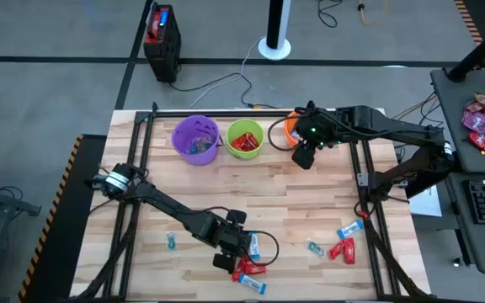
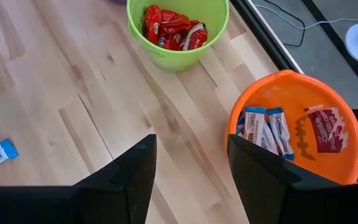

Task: Sort candy by brand, put in halloween buckets
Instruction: Put the red chocolate bar into the green bucket, then put the blue gummy candy into the purple bucket

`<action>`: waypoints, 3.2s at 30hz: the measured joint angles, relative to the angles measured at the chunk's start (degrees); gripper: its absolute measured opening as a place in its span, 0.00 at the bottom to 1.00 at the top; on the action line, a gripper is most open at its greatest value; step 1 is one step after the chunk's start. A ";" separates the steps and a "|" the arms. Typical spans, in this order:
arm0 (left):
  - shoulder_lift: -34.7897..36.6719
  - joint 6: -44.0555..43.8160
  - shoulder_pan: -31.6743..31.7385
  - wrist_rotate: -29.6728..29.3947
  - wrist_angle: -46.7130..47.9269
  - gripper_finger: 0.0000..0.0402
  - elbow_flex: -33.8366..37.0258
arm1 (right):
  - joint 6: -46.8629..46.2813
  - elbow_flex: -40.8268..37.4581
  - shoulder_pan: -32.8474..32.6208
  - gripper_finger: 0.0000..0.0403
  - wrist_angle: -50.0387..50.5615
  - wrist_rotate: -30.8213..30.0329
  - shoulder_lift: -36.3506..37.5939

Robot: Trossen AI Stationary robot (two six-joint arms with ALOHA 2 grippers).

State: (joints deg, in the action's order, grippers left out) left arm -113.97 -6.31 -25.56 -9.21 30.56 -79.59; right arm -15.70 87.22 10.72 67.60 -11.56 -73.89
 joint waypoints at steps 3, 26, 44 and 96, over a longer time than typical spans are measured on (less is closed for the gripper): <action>0.00 2.51 0.00 -1.17 -0.54 0.33 -0.54 | 0.00 0.00 0.00 0.47 0.27 0.00 0.00; -4.74 12.09 0.35 3.15 -5.93 0.37 -1.27 | 0.33 -0.02 0.02 0.47 1.20 -0.01 -0.02; -5.65 11.40 0.84 4.50 -8.97 0.03 -1.38 | 0.34 -0.02 0.02 0.47 1.20 0.01 -0.04; 6.97 -9.45 46.28 -1.40 19.29 0.27 -20.09 | -18.19 -7.37 -2.05 0.47 -3.63 9.59 1.77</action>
State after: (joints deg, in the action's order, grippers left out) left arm -107.00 -15.75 20.72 -10.61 49.85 -99.69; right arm -33.89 79.85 8.67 63.96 -1.96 -72.12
